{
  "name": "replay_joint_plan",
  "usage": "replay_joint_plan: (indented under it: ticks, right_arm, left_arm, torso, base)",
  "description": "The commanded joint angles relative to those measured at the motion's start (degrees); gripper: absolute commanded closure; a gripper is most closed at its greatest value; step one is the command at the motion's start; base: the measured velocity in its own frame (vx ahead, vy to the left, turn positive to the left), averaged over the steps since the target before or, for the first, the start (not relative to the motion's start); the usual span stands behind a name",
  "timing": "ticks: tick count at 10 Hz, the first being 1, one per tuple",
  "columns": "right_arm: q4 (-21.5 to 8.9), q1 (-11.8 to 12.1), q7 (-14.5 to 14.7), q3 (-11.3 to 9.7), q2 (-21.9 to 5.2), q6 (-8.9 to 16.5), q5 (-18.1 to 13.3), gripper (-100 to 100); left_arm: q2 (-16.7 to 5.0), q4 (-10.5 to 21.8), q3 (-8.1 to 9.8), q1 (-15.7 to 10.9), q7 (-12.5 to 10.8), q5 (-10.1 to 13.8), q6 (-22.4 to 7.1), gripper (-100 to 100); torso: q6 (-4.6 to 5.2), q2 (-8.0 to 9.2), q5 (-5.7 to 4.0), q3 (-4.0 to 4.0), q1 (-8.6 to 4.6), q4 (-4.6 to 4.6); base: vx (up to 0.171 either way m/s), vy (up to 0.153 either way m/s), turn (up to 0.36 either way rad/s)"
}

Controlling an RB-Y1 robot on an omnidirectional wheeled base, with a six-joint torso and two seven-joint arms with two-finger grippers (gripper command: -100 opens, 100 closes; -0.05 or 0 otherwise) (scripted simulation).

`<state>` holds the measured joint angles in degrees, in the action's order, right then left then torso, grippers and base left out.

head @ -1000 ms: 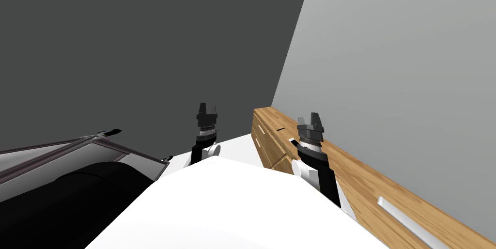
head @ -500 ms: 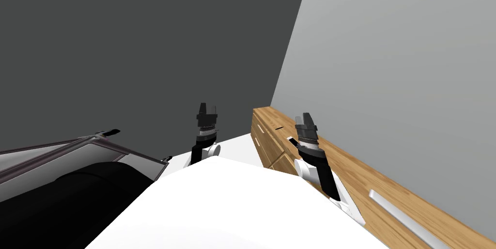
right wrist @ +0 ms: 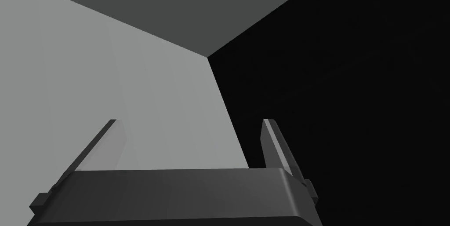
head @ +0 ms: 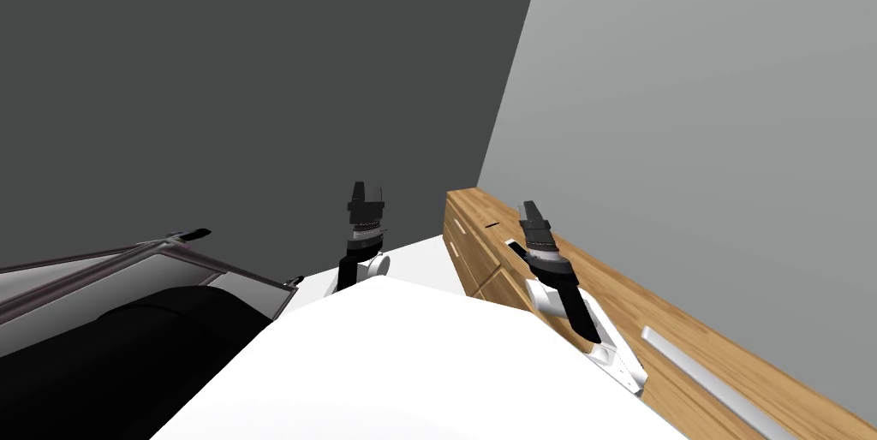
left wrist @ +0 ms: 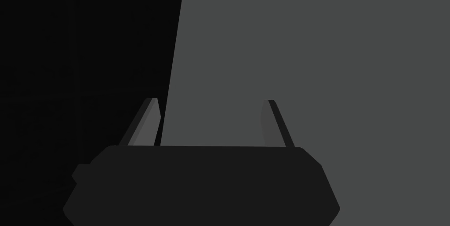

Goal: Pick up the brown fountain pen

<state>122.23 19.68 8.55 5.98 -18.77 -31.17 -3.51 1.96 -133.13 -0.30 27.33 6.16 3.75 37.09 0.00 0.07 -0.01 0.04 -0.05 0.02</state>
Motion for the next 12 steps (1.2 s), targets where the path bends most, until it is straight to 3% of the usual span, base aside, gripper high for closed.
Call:
replay_joint_plan:
  ticks: [1, 2, 3, 4, 5, 6, 9, 12]
  right_arm:
    - [-1.11, -0.54, 0.08, 0.25, -1.95, -0.86, -0.76, -100]
    - [-3.55, -1.65, 0.4, 0.56, -4.09, -2.52, -2.52, -100]
    - [-3.55, -1.65, 0.4, 0.56, -4.94, -2.52, -2.52, -100]
    - [-6.01, -2.76, 0.79, 0.81, -7.09, -4.25, -4.43, -100]
    - [-6.11, -2.76, 0.79, 0.81, -7.99, -4.25, -4.43, -100]
    - [-8.56, -3.86, 1.25, 1.0, -10.08, -6.04, -6.48, -100]
    - [-11.55, -4.94, 1.8, 1.12, -14.24, -7.87, -8.67, -100]
    - [-16.35, -6.96, 3.15, 1.09, -19.58, -11.6, -13.41, -100]
  left_arm:
    - [0.0, 0.0, 0.0, 0.0, 0.0, 0.0, 0.0, 0]
    - [0.0, 0.0, 0.0, 0.0, 0.0, 0.0, 0.0, 0]
    - [0.0, 0.0, 0.0, 0.0, 0.0, 0.0, 0.0, 0]
    - [0.0, 0.0, 0.0, 0.0, 0.0, 0.0, 0.0, 0]
    - [0.0, 0.0, 0.0, 0.0, 0.0, 0.0, 0.0, 0]
    - [0.0, 0.0, 0.0, 0.0, 0.0, 0.0, 0.0, 0]
    - [0.0, 0.0, 0.0, 0.0, 0.0, 0.0, 0.0, 0]
    - [0.0, 0.0, 0.0, 0.0, 0.0, 0.0, 0.0, 0]
  torso:
    - [0.0, 0.0, 0.0, 0.0, 0.0, 0.0]
    - [0.0, -0.01, 0.0, 0.0, 0.01, 0.0]
    - [0.0, -0.01, 0.0, 0.0, 0.0, 0.0]
    - [0.0, -0.01, 0.0, 0.0, 0.01, 0.0]
    - [0.0, -0.01, 0.0, 0.0, 0.0, 0.0]
    - [0.0, -0.02, 0.0, -0.01, 0.02, 0.0]
    - [0.0, -0.03, 0.01, -0.02, 0.02, 0.0]
    - [0.0, -0.06, 0.01, -0.03, 0.05, -0.01]
  base:
    - [-0.018, -0.004, -0.008]
    - [-0.02, -0.007, -0.013]
    - [-0.018, -0.006, -0.005]
    - [-0.019, -0.005, -0.008]
    - [-0.015, -0.004, -0.003]
    - [-0.015, -0.003, 0.0]
    - [-0.012, -0.001, 0.004]
    - [-0.006, 0.004, 0.017]
